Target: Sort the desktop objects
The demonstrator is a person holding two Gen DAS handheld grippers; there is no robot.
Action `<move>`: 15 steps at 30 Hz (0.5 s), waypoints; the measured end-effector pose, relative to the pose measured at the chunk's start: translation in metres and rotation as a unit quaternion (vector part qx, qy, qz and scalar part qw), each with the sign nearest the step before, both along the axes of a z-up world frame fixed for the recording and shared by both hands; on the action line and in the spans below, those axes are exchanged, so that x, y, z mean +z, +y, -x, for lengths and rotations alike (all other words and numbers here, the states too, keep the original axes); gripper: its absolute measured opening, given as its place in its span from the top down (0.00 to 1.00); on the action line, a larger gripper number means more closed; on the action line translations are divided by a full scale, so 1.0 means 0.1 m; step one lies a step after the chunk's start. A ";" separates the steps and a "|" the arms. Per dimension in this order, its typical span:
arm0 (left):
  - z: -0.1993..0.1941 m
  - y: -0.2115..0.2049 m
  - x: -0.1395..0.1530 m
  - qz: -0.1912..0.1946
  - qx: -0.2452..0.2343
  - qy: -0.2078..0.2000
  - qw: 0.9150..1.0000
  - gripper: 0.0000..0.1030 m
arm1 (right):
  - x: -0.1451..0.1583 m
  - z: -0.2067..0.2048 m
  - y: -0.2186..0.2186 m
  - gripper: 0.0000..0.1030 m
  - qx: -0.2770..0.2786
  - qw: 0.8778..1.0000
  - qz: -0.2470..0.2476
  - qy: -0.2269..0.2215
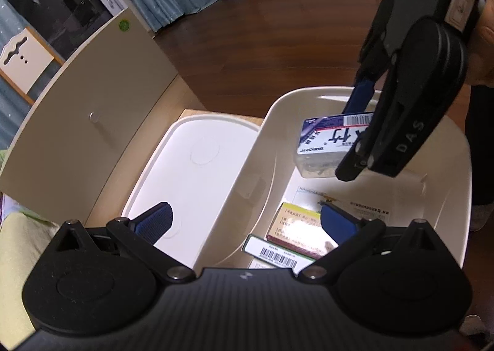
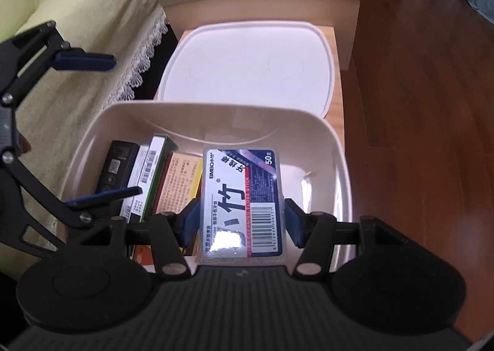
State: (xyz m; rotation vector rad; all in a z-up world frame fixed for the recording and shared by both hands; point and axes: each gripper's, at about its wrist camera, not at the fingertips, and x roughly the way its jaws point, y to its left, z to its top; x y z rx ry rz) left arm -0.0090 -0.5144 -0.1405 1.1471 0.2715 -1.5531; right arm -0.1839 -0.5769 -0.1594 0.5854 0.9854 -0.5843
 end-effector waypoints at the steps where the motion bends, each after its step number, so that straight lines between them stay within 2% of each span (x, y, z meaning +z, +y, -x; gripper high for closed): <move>1: -0.01 0.00 -0.01 -0.001 0.000 -0.001 1.000 0.00 | -0.02 -0.02 0.01 0.48 0.001 1.000 0.000 0.004; 6: 0.00 -0.02 -0.07 -0.010 -0.008 -0.014 1.000 0.00 | -0.12 -0.11 0.09 0.48 0.026 0.999 0.015 0.034; 11: 0.00 0.09 -0.04 -0.013 -0.008 -0.015 1.000 0.00 | -0.27 -0.19 0.21 0.48 0.084 0.992 0.038 0.089; 15: -0.01 0.11 -0.02 -0.013 -0.006 -0.017 1.000 0.00 | -0.44 -0.27 0.30 0.48 0.132 0.984 0.036 0.113</move>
